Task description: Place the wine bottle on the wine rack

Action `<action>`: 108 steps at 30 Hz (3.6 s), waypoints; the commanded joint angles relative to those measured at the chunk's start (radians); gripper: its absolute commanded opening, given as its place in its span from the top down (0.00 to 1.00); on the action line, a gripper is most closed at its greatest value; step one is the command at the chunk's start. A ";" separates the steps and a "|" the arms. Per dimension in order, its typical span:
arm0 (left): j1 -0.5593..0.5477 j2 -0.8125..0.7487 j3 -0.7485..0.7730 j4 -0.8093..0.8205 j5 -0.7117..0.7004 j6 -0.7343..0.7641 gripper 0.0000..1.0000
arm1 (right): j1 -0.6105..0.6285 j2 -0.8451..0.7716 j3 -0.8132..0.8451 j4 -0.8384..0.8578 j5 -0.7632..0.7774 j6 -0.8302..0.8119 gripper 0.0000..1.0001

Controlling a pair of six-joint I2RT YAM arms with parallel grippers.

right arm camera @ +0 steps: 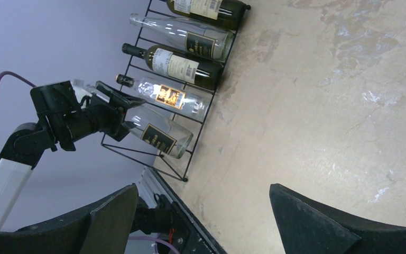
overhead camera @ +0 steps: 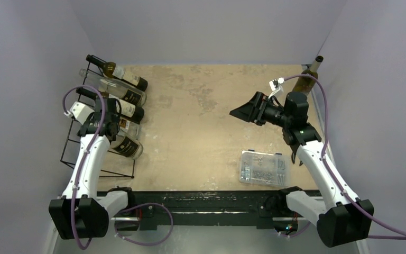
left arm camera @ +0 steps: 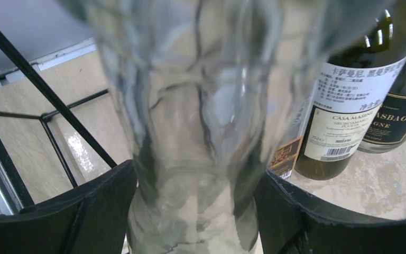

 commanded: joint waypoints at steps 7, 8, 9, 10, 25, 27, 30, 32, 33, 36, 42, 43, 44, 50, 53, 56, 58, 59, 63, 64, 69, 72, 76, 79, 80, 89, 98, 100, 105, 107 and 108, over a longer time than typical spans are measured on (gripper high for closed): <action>0.086 0.010 0.031 0.081 0.008 -0.100 1.00 | 0.002 0.021 -0.012 0.024 -0.004 -0.016 0.01; 0.096 0.014 0.029 0.085 0.019 -0.107 1.00 | 0.002 0.021 -0.015 0.026 -0.004 -0.015 0.01; 0.105 0.019 0.027 0.088 0.031 -0.115 1.00 | 0.002 0.022 -0.017 0.029 -0.004 -0.014 0.01; 0.115 0.025 0.026 0.089 0.041 -0.121 1.00 | 0.002 0.022 -0.018 0.031 -0.004 -0.013 0.01; 0.153 0.048 0.007 0.079 0.054 -0.148 0.98 | 0.002 0.015 -0.041 0.043 -0.009 -0.012 0.01; 0.154 0.041 0.001 0.070 0.041 -0.158 0.93 | 0.002 0.011 -0.044 0.041 -0.009 -0.012 0.01; 0.156 0.039 -0.009 0.059 0.037 -0.176 0.85 | 0.003 0.007 -0.045 0.039 -0.010 -0.016 0.01; 0.159 0.039 -0.018 0.054 0.044 -0.186 0.81 | 0.003 0.005 -0.045 0.035 -0.010 -0.017 0.01; 0.162 0.039 -0.020 0.051 0.048 -0.192 0.79 | 0.003 0.003 -0.045 0.032 -0.010 -0.017 0.01; 0.168 0.039 -0.025 0.044 0.056 -0.201 0.74 | 0.003 -0.004 -0.045 0.027 -0.008 -0.018 0.01; 0.175 0.040 -0.028 0.033 0.070 -0.209 0.62 | 0.002 -0.013 -0.046 0.018 -0.003 -0.020 0.01; 0.176 0.040 -0.028 0.033 0.074 -0.210 0.59 | 0.002 -0.014 -0.046 0.017 -0.003 -0.020 0.01; 0.177 0.040 -0.028 0.031 0.078 -0.212 0.57 | 0.003 -0.015 -0.046 0.017 -0.003 -0.019 0.01; 0.182 0.039 -0.021 0.021 0.095 -0.205 0.43 | 0.002 -0.027 -0.047 0.009 0.004 -0.016 0.01; 0.181 0.030 -0.022 0.020 0.102 -0.202 0.32 | 0.003 -0.031 -0.046 0.002 0.008 -0.016 0.01; 0.182 0.019 -0.023 0.014 0.102 -0.200 0.24 | 0.003 -0.034 -0.046 -0.004 0.009 -0.015 0.01; 0.181 0.011 -0.022 0.011 0.104 -0.198 0.18 | 0.002 -0.038 -0.049 -0.007 0.011 -0.014 0.01; 0.181 0.007 -0.022 0.011 0.104 -0.196 0.15 | 0.003 -0.040 -0.051 -0.008 0.011 -0.013 0.01; 0.181 -0.015 -0.024 0.007 0.105 -0.190 0.06 | 0.003 -0.051 -0.052 -0.018 0.014 -0.009 0.01; 0.181 -0.021 -0.023 0.008 0.106 -0.189 0.04 | 0.003 -0.055 -0.052 -0.023 0.017 -0.010 0.01; 0.181 -0.043 -0.025 0.014 0.123 -0.178 0.00 | 0.003 -0.079 -0.050 -0.047 0.035 -0.008 0.01; 0.181 -0.054 -0.022 0.021 0.140 -0.164 0.00 | 0.003 -0.089 -0.049 -0.062 0.049 -0.008 0.01; 0.181 -0.080 -0.024 0.024 0.150 -0.163 0.00 | 0.003 -0.092 -0.042 -0.081 0.070 -0.008 0.01; 0.181 -0.098 -0.017 0.025 0.164 -0.156 0.00 | 0.002 -0.093 -0.033 -0.099 0.087 -0.009 0.01; 0.181 -0.101 -0.012 0.024 0.170 -0.152 0.00 | 0.002 -0.095 -0.029 -0.105 0.091 -0.011 0.01; 0.178 -0.126 0.039 -0.019 0.194 -0.130 0.00 | 0.003 -0.087 -0.006 -0.147 0.124 -0.023 0.01; 0.140 -0.154 0.105 -0.061 0.172 -0.080 0.00 | 0.002 -0.037 0.049 -0.175 0.165 -0.025 0.01; 0.122 -0.157 0.111 -0.029 0.199 -0.026 0.00 | 0.003 -0.023 0.064 -0.183 0.174 -0.030 0.01; 0.065 -0.153 0.123 0.117 0.366 0.139 0.00 | 0.002 0.013 0.106 -0.208 0.198 -0.046 0.01; 0.040 -0.144 0.125 0.176 0.455 0.199 0.00 | 0.003 0.024 0.122 -0.217 0.213 -0.052 0.01; 0.030 -0.141 0.125 0.196 0.511 0.217 0.00 | 0.002 0.030 0.130 -0.221 0.219 -0.058 0.01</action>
